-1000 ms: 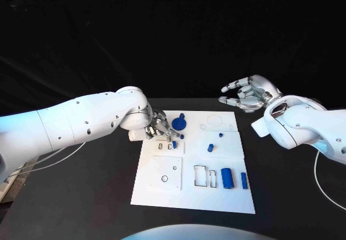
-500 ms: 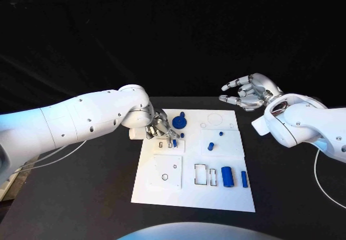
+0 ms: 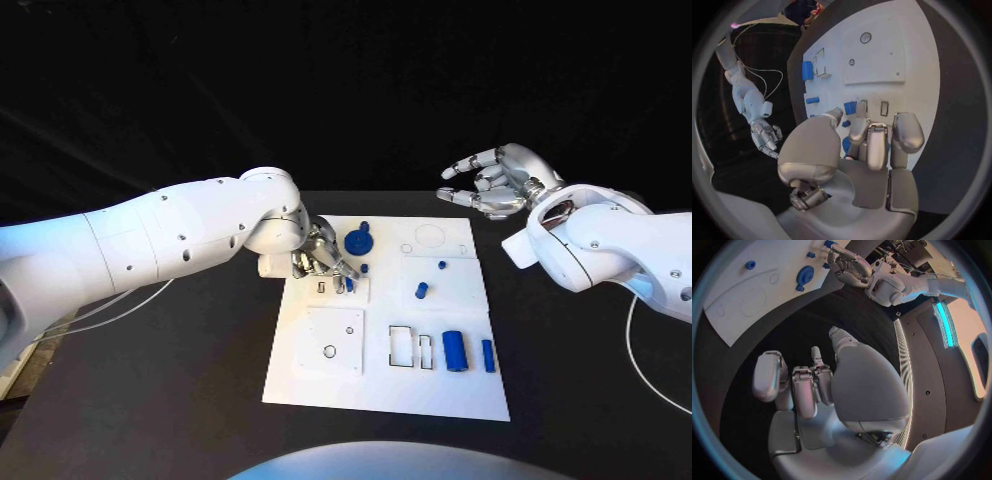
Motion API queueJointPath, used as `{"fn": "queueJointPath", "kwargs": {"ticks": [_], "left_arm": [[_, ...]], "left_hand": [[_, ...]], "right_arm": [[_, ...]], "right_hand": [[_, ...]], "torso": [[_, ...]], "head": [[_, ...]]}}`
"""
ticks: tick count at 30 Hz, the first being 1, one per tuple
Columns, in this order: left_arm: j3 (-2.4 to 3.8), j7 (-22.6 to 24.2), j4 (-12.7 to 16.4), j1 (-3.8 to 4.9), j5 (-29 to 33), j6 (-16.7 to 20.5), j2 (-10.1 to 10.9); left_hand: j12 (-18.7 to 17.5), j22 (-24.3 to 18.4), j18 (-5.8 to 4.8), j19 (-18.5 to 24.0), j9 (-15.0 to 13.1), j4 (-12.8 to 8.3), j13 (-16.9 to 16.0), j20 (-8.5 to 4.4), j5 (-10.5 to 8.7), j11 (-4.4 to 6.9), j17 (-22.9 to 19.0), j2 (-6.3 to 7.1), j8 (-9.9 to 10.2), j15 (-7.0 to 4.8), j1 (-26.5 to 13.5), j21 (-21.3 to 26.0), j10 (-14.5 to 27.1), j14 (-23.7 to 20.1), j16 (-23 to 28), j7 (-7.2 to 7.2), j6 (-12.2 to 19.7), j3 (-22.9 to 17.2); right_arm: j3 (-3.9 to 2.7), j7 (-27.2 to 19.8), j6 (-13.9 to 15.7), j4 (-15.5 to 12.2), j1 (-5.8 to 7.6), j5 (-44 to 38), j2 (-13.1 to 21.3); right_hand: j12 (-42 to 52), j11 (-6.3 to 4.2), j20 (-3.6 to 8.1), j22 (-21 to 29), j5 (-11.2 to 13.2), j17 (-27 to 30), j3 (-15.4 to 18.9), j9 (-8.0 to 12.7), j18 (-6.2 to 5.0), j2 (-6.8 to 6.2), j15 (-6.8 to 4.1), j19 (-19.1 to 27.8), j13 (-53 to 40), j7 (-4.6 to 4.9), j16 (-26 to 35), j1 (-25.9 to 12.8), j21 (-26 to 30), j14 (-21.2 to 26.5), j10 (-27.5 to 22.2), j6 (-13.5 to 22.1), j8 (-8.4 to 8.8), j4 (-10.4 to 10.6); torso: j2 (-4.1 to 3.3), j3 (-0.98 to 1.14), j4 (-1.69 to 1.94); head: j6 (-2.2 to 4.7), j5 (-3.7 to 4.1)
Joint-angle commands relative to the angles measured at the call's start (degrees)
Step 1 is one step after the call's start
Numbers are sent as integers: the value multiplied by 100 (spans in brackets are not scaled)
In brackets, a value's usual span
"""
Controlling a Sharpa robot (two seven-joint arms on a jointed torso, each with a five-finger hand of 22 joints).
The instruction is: Assemble the parts on the task board
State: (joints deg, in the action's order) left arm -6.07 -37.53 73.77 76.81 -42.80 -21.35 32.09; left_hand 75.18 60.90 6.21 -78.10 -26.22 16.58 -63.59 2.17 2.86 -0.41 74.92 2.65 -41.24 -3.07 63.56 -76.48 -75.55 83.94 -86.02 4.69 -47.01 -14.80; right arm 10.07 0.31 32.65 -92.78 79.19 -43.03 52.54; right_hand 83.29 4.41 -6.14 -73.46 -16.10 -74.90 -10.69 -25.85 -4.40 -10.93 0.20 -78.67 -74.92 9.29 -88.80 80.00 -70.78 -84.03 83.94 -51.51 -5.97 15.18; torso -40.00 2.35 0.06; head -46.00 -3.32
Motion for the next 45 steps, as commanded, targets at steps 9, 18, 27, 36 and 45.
{"fn": "queueJointPath", "kwargs": {"ticks": [9,18,27,36,45], "left_arm": [[1,-3,-39,-11,133,-76,-54],[2,11,-66,-12,166,-59,-63],[1,14,-133,-14,191,-51,-105],[-1,14,-198,-16,237,-66,-126],[-3,12,-234,-20,262,-111,-165]], "left_hand": [[-129,5,-72,39,28,-26,148,21,3,-3,623,-38,69,-16,168,-41,120,374,-8,5,-71,-76],[-175,0,-69,62,50,-50,206,26,2,-1,623,-102,109,-16,345,-44,152,373,-6,4,-79,-215],[-213,-5,-67,69,56,-41,266,26,2,-3,623,-117,120,-14,368,-43,185,373,-6,8,-79,-245],[-301,-5,-67,80,77,-31,388,32,2,-16,620,-128,165,-5,407,-45,261,372,-3,24,-52,-301],[-317,-2,-67,81,82,-33,407,34,2,-19,622,-127,176,-2,420,-47,272,372,-4,28,-49,-316]], "right_arm": [[-2,58,-153,14,-1,-57,-35],[-2,86,-204,23,-1,-57,-51],[-2,100,-239,34,-1,-63,-70],[-1,110,-264,37,-1,-86,-78],[-1,116,-279,43,-2,-88,-91]], "right_hand": [[-37,-3,-13,10,-5,-966,-3,-7,-80,-33,4,39,-774,-5,39,-13,42,-473,44,-51,-33,47],[-37,-4,-12,11,-5,-954,-3,-9,-80,-26,2,40,-774,-7,43,-21,45,-470,45,-56,-36,60],[-36,-6,-11,16,-5,-957,-1,-11,-81,-23,1,43,-775,-9,43,-27,52,-471,46,-61,-40,68],[-36,-6,-11,16,-5,-957,-1,-11,-81,-23,1,43,-775,-9,43,-27,52,-471,46,-61,-40,68],[-27,-8,-9,5,-5,-963,1,-13,-78,-22,0,35,-784,-11,42,-33,41,-472,53,-67,-45,76]], "torso": [[3,0,2],[7,-4,1],[3,-7,2],[5,-5,3],[1,-3,-3]], "head": [[-19,0],[-26,1],[-25,0],[-35,-10],[-40,-13]]}}
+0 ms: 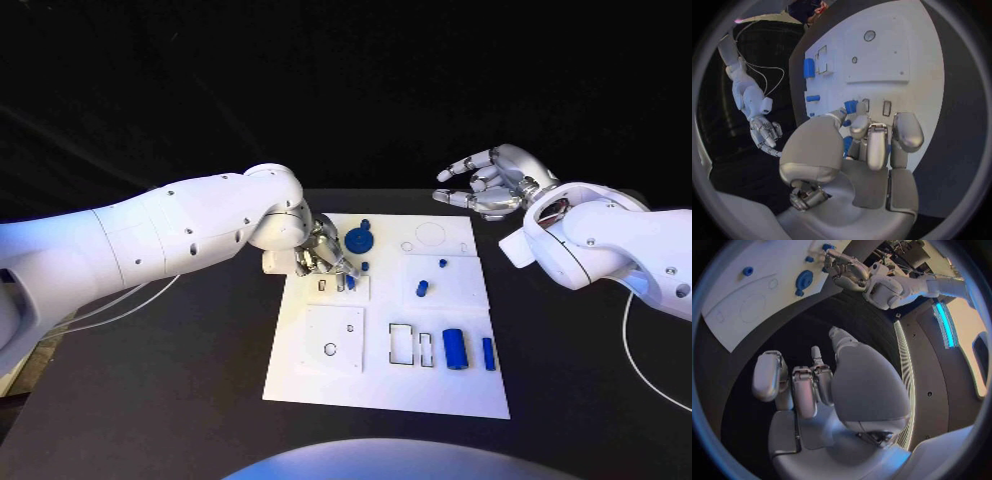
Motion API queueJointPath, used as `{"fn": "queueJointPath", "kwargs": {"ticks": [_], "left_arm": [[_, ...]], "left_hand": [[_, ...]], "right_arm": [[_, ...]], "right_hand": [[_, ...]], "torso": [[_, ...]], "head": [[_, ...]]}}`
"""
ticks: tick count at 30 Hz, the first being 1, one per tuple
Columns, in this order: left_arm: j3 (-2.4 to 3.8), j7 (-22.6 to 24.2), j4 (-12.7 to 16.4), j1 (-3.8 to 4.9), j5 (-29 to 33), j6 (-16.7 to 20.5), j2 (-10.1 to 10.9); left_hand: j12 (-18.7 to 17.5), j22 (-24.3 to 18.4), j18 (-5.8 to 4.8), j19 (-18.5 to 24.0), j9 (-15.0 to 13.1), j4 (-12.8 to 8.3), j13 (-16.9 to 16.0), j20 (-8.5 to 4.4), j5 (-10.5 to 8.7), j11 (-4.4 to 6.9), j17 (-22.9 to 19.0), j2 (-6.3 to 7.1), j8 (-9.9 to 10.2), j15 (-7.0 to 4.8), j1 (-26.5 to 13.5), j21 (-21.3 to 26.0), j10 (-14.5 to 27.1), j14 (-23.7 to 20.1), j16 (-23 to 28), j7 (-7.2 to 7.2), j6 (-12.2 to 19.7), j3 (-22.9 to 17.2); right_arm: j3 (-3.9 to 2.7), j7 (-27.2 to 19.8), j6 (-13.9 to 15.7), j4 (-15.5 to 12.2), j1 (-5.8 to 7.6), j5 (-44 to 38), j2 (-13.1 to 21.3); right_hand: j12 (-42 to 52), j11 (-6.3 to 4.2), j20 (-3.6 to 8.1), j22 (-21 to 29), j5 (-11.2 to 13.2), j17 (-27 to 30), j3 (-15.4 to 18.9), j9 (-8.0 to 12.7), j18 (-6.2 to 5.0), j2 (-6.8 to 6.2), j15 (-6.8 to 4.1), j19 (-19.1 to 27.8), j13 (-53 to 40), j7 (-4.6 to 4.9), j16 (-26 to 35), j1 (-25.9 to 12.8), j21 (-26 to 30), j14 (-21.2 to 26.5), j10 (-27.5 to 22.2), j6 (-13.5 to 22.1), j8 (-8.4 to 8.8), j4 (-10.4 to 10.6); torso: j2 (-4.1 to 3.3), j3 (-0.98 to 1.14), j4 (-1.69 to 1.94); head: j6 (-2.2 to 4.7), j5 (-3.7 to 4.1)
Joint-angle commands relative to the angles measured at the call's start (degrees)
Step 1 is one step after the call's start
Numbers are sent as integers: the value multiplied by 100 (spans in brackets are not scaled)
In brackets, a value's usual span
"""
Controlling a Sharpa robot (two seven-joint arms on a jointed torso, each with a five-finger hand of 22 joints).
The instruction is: Assemble the parts on the task board
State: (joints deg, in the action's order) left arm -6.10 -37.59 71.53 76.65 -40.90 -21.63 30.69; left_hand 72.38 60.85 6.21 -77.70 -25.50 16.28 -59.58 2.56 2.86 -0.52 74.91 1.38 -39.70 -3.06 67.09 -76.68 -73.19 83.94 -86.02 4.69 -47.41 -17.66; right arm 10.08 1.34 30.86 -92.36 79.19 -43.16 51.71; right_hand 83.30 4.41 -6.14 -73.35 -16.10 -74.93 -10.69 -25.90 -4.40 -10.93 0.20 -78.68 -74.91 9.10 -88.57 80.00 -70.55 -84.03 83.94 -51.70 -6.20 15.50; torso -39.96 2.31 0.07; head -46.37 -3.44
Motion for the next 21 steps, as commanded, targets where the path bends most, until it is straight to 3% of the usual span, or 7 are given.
{"fn": "queueJointPath", "kwargs": {"ticks": [1,10,14,17,19,20,21], "left_arm": [[0,19,-18,-6,73,-86,-30],[-5,22,-41,-16,75,-92,-41],[-6,40,-28,-17,83,-81,-29],[-6,56,-19,-19,101,-69,-18],[-6,76,-10,-20,111,-60,-6],[-6,87,-2,-21,116,-55,2],[-6,98,7,-23,120,-49,12]], "left_hand": [[-37,3,-67,42,10,-3,5,-6,2,-9,623,0,21,-3,67,-27,37,372,-5,28,-8,-31],[-40,2,-67,44,12,-2,7,-4,2,-10,622,3,25,-1,71,-27,37,372,-4,30,-10,-37],[-66,13,-66,52,27,-98,30,2,3,0,624,-1,57,-7,274,-37,39,373,-4,16,-20,-210],[-117,30,-65,59,39,-475,69,-18,9,37,626,-23,94,-44,773,-49,64,373,-3,-16,7,-810],[-164,41,-64,69,1,-791,98,-27,11,-10,627,114,63,-37,914,-60,71,373,-1,25,15,-1597],[-178,50,-66,76,-59,-975,115,4,6,-22,630,287,1,-8,764,-69,45,373,0,55,27,-2208],[-187,53,-67,80,-95,-1074,129,16,8,-25,631,343,-35,-3,670,-74,40,374,-1,50,36,-2470]], "right_arm": [[-1,14,-101,2,-2,-75,-9],[-1,24,-118,11,-4,-75,-14],[0,27,-127,20,-7,-75,-24],[1,28,-131,25,-10,-74,-27],[1,29,-133,27,-11,-74,-28],[1,29,-133,28,-12,-73,-27],[1,29,-134,28,-13,-73,-27]], "right_hand": [[-27,-8,-9,-5,-5,-961,2,-8,-78,-22,0,36,-786,8,19,-33,19,-472,53,-49,-22,44],[-27,-8,-9,-5,-5,-961,2,-8,-78,-22,0,36,-786,8,19,-33,19,-472,53,-49,-22,44],[-27,-8,-9,-5,-5,-961,2,-8,-78,-22,0,36,-786,8,19,-33,19,-472,53,-49,-22,44],[-24,-10,-7,1,-5,-955,5,-11,-80,-21,-3,40,-789,5,21,-38,29,-470,57,-57,-28,54],[-24,-10,-7,1,-5,-955,5,-11,-80,-21,-3,40,-789,5,21,-38,29,-470,57,-57,-28,54],[-24,-10,-7,1,-5,-955,5,-11,-80,-21,-3,40,-789,5,21,-38,29,-470,57,-57,-28,54],[-24,-10,-7,1,-5,-955,5,-11,-80,-21,-3,40,-789,5,21,-38,29,-470,57,-57,-28,54]], "torso": [[-5,1,-5],[-1,3,1],[-2,2,1],[-1,0,-2],[0,-1,-3],[1,-1,-3],[0,-1,-4]], "head": [[-2,1],[-19,12],[-21,14],[-24,13],[-23,12],[-21,11],[-22,11]]}}
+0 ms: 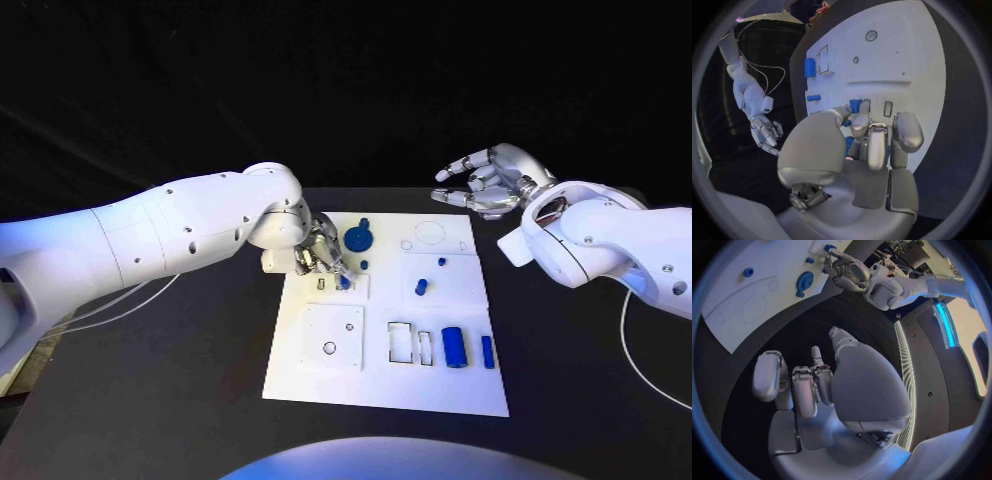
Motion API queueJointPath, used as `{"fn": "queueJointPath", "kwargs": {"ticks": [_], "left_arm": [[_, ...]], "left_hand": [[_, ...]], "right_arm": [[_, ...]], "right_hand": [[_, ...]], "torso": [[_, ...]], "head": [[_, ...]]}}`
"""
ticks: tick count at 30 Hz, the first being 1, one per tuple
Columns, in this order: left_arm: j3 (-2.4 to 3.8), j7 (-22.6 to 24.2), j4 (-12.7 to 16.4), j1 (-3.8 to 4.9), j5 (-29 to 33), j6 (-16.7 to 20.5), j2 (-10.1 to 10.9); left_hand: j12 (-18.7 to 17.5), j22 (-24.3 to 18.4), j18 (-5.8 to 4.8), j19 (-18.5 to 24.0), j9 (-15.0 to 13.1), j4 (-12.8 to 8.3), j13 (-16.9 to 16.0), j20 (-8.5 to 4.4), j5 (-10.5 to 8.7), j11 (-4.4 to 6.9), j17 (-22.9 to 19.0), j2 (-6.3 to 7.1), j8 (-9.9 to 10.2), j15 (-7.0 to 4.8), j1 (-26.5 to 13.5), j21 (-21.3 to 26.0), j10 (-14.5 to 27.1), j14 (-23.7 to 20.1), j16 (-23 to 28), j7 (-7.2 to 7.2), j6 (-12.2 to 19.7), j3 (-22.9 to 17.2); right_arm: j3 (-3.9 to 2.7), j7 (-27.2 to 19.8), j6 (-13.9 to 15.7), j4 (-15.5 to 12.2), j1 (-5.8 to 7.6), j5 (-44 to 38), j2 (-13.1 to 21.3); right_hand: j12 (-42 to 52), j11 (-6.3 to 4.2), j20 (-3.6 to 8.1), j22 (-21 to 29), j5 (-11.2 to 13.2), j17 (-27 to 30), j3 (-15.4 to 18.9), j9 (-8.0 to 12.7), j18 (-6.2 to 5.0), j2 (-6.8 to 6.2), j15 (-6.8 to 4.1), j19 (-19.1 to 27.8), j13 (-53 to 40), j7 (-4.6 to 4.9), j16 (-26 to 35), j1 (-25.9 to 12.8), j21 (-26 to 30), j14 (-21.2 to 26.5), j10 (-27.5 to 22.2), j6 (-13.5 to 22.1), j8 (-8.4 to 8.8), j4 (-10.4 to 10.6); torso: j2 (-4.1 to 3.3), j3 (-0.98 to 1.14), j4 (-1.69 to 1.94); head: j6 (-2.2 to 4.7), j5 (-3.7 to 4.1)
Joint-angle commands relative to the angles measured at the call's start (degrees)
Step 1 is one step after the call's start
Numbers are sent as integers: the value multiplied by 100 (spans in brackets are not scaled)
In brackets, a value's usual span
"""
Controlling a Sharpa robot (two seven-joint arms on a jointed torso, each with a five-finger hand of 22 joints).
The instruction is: Assemble the parts on the task board
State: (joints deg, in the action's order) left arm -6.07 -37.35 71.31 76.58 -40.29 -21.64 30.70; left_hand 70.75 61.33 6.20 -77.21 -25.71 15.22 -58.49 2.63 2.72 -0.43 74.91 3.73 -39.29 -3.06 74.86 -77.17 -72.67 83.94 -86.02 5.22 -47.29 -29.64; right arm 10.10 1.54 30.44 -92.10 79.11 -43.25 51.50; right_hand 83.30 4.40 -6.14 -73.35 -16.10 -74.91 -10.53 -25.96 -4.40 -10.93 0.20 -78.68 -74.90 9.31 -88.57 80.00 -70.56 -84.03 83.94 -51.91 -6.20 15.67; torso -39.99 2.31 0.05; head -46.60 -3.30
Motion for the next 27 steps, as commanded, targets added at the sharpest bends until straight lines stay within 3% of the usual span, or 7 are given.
{"fn": "queueJointPath", "kwargs": {"ticks": [1,5,16,27], "left_arm": [[-7,84,39,-16,63,-42,21],[-6,111,73,-20,82,-33,57],[2,113,227,-31,203,-21,227],[90,300,689,-29,-7,406,611]], "left_hand": [[-30,9,-64,34,-113,-1047,34,13,48,-56,632,143,-117,7,-236,-29,-19,374,0,0,28,-1518],[-49,15,-64,43,-202,-1236,73,22,19,-35,634,183,-202,12,-522,-36,-22,374,0,12,53,-1915],[-58,35,-66,40,-274,-1422,91,26,25,-28,636,217,-275,9,-713,-50,-26,375,1,11,47,-2173],[-30,101,-74,9,-359,-1586,66,10,135,-1,645,283,-392,-13,-890,-90,-78,379,-1,-17,19,-2408]], "right_arm": [[-1,9,-92,3,-6,-64,-6],[-1,9,-93,6,-8,-63,-7],[1,9,-105,15,-14,-50,-7],[2,-2,-109,17,-23,-24,21]], "right_hand": [[-24,-10,-7,2,-5,-956,-12,-5,-80,-21,-3,40,-790,-16,21,-38,29,-470,57,-36,-28,37],[-24,-10,-7,2,-5,-956,-12,-5,-80,-21,-3,40,-790,-16,21,-38,29,-470,57,-36,-28,37],[-24,-10,-7,2,-5,-956,-12,-5,-80,-21,-3,40,-790,-16,21,-38,29,-470,57,-36,-28,37],[-25,-14,-4,2,-3,-946,-5,-9,-80,-21,-6,40,-788,-21,25,-50,33,-468,57,-48,-37,52]], "torso": [[2,-2,-2],[4,-5,1],[4,-2,2],[10,7,12]], "head": [[2,-4],[6,-9],[3,-18],[-12,-6]]}}
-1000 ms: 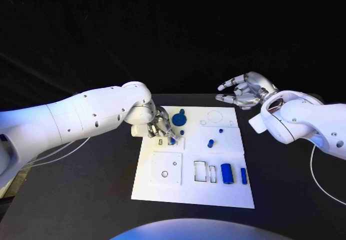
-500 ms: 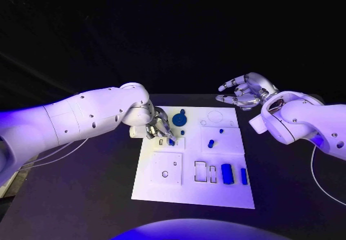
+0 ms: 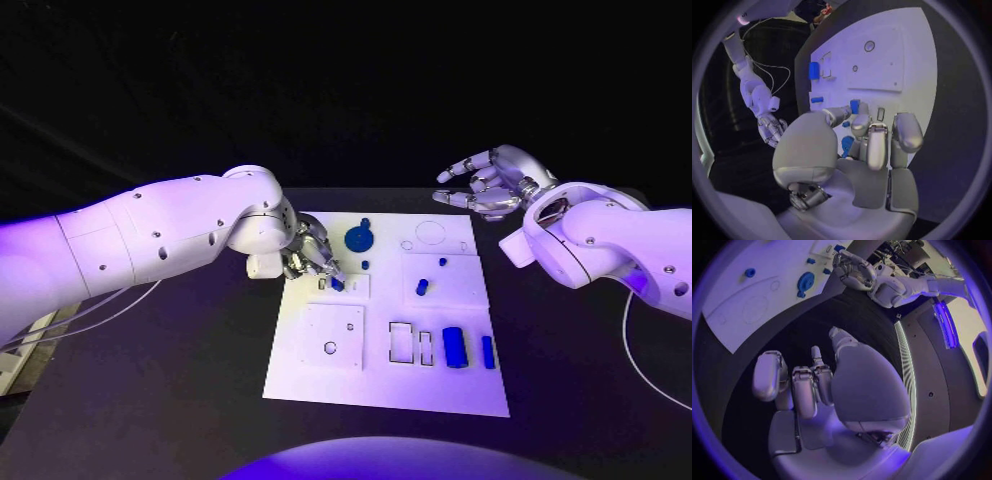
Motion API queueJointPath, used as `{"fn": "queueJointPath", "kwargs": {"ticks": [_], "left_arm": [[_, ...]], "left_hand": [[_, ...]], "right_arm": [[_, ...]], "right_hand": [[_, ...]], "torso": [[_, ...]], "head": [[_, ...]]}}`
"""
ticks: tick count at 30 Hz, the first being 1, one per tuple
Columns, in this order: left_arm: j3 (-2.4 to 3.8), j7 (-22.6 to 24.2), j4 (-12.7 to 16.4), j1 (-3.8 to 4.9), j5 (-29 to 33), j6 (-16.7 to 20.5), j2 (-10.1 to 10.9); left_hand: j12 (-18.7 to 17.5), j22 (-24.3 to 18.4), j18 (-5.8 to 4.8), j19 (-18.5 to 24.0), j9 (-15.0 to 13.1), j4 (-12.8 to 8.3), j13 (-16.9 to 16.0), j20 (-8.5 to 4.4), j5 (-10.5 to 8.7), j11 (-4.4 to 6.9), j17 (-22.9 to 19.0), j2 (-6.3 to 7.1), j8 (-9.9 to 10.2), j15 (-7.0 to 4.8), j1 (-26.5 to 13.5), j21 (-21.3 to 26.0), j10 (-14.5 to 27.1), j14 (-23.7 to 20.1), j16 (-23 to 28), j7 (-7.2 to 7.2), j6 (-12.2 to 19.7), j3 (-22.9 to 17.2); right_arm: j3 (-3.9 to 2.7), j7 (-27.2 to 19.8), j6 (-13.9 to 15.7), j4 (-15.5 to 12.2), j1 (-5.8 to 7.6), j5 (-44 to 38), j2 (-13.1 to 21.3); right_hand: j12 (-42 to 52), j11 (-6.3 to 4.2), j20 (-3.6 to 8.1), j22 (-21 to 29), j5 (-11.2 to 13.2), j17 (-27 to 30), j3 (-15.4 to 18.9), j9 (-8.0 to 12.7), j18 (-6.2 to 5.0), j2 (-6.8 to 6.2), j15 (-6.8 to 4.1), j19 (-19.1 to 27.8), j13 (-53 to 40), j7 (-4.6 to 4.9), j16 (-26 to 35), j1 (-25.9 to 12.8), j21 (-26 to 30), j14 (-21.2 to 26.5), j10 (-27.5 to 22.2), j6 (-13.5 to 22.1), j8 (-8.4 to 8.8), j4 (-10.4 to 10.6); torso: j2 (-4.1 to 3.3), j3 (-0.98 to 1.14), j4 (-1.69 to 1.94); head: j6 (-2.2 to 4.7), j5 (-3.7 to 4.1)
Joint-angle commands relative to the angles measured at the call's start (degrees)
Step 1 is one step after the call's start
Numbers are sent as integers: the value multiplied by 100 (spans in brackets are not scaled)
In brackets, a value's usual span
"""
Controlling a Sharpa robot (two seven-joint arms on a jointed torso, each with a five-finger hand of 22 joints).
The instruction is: Assemble the parts on the task board
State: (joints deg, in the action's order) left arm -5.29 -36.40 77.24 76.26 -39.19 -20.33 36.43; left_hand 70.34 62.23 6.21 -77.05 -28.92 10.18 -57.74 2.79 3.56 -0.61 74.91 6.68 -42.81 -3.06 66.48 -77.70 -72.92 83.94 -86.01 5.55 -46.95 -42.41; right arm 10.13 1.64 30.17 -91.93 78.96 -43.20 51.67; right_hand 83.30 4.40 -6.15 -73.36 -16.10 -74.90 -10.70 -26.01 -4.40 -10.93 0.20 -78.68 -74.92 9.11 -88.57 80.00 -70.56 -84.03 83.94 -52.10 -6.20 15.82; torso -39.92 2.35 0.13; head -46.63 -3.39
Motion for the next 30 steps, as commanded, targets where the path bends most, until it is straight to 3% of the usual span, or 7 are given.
{"fn": "queueJointPath", "kwargs": {"ticks": [1,7,16,30], "left_arm": [[17,243,141,2,-190,326,66],[30,445,300,2,-847,485,112],[10,337,237,2,-1011,319,5],[-24,132,86,1,-969,79,-174]], "left_hand": [[3,23,-76,-12,-45,-1096,4,-10,72,18,644,-6,-49,-16,-64,-43,-49,378,0,-52,-15,-1151],[4,22,-75,-10,-88,-1183,13,-25,266,33,647,49,-111,-30,-130,-51,-78,380,0,-65,-32,-1263],[3,40,-77,-14,-136,-1211,21,-39,687,51,650,97,-169,-48,-251,-66,-115,381,1,-83,-49,-1312],[-7,42,-77,-12,-154,-1228,36,-41,839,59,652,109,-186,-55,-282,-68,-114,382,1,-91,-57,-1306]], "right_arm": [[0,-13,-81,1,-9,-29,6],[0,-21,-79,3,-16,-24,17],[1,-25,-79,5,-21,-20,17],[1,-26,-79,8,-26,-18,11]], "right_hand": [[-25,-15,-4,6,-3,-946,14,-5,-81,-20,-7,43,-786,-2,25,-56,38,-468,58,-30,-38,42],[-25,-15,-4,6,-3,-946,14,-5,-81,-20,-7,43,-786,-2,25,-56,38,-468,58,-30,-38,42],[-25,-15,-4,6,-3,-946,14,-5,-81,-20,-7,43,-786,-2,25,-56,38,-468,58,-30,-38,42],[-25,-15,-4,6,-3,-946,14,-5,-81,-20,-7,43,-786,-2,25,-56,38,-468,58,-30,-38,42]], "torso": [[4,3,4],[0,-1,0],[-3,2,-8],[-10,2,-9]], "head": [[-9,3],[-8,-9],[-15,-22],[-49,-40]]}}
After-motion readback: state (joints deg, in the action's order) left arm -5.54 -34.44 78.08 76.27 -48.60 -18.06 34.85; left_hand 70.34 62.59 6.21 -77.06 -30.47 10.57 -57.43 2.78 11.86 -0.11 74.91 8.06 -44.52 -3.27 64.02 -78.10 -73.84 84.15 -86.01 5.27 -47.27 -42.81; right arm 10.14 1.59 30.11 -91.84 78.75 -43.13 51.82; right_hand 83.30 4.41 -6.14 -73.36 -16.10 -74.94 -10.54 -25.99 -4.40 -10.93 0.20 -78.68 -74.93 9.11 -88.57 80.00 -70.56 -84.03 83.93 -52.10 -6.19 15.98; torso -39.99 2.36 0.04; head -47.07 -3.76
